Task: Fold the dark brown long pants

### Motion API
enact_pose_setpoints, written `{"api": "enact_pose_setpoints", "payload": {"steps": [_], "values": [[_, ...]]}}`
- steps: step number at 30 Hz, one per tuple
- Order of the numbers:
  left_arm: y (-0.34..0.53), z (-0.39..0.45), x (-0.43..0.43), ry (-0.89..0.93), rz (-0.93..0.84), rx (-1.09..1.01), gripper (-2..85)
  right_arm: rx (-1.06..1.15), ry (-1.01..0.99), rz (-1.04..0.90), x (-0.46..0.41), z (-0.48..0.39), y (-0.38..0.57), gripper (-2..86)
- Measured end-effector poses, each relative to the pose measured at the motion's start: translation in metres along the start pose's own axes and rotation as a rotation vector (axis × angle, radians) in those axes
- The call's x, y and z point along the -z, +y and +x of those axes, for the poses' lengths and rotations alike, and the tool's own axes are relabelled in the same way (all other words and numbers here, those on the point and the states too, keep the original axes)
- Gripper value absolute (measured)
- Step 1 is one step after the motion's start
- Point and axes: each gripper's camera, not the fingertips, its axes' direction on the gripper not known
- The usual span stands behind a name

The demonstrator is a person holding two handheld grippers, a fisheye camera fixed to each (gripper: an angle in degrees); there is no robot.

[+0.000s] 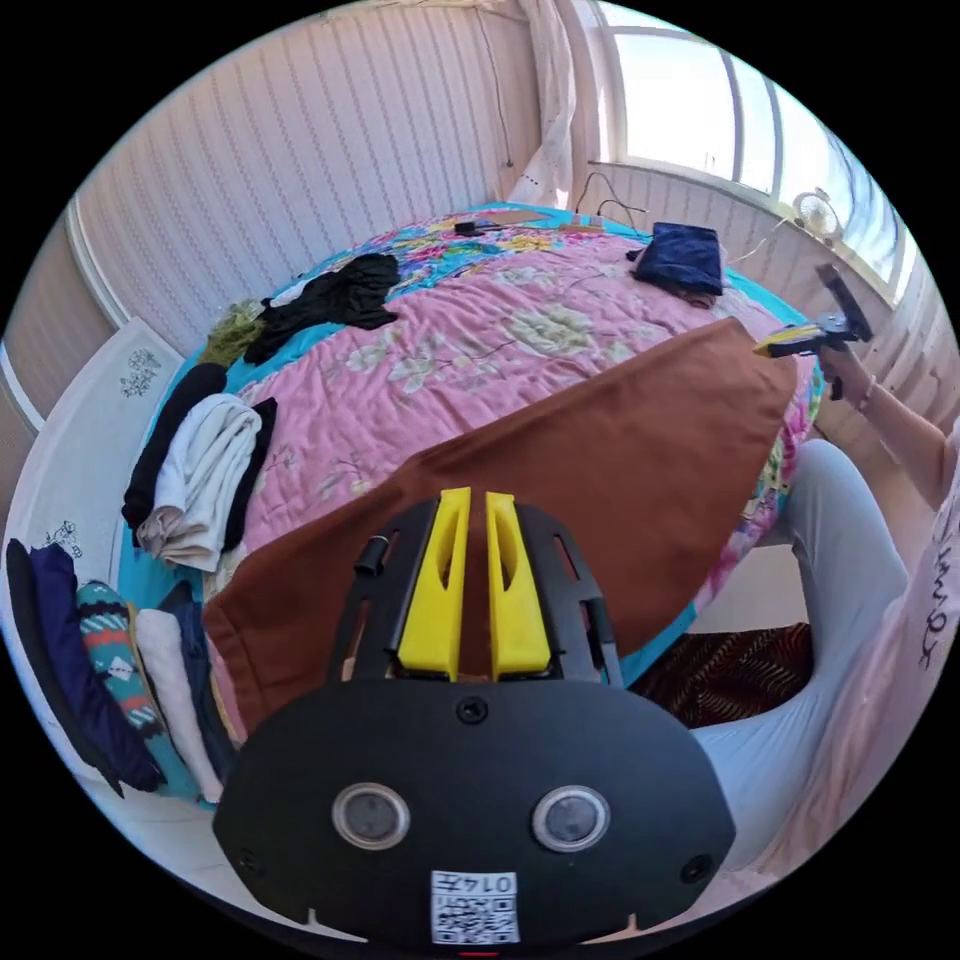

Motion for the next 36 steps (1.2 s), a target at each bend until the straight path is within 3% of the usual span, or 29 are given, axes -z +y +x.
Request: {"api": "enact_pose_setpoints", "payload": {"steps": [5,9,12,14,18,21,23,27,32,36], "values": [[0.019,0.104,-0.041,0.202,0.072,0.139,-0.8,0.303,-0.162,-0.012,-0.073,-0.153,-0.085,-0.3],[0.025,0.136,-0.071,0.195,0.046,0.168,-1.0,0.431,-0.015,-0.109,-0.123,-0.234,-0.152,-0.3],[0.044,0.155,-0.105,0.115,0.055,0.118,-1.0,0.416,0.067,-0.264,-0.182,-0.252,-0.172,-0.3],[0.040,0.160,-0.109,0.128,0.021,0.101,-1.0,0.362,0.044,-0.200,-0.185,-0.253,-0.171,-0.4],[0.031,0.165,-0.097,0.190,0.010,0.101,-1.0,0.435,0.060,-0.290,-0.176,-0.273,-0.180,-0.5],[0.039,0.182,-0.114,0.165,-0.014,0.076,-1.0,0.385,0.104,-0.209,-0.166,-0.274,-0.188,-0.4],[0.050,0.195,-0.131,0.138,0.038,0.065,-1.0,0.378,0.137,-0.325,-0.198,-0.273,-0.186,-0.4],[0.041,0.203,-0.139,0.161,-0.004,0.069,-1.0,0.359,0.175,-0.289,-0.203,-0.279,-0.163,-0.5],[0.040,0.206,-0.119,0.293,0.092,0.101,-1.0,0.245,0.053,-0.046,-0.144,-0.246,-0.099,-0.4],[0.025,0.228,-0.113,0.300,0.106,0.035,-0.8,-0.049,0.040,0.342,-0.051,-0.162,0.034,0.0]]}}
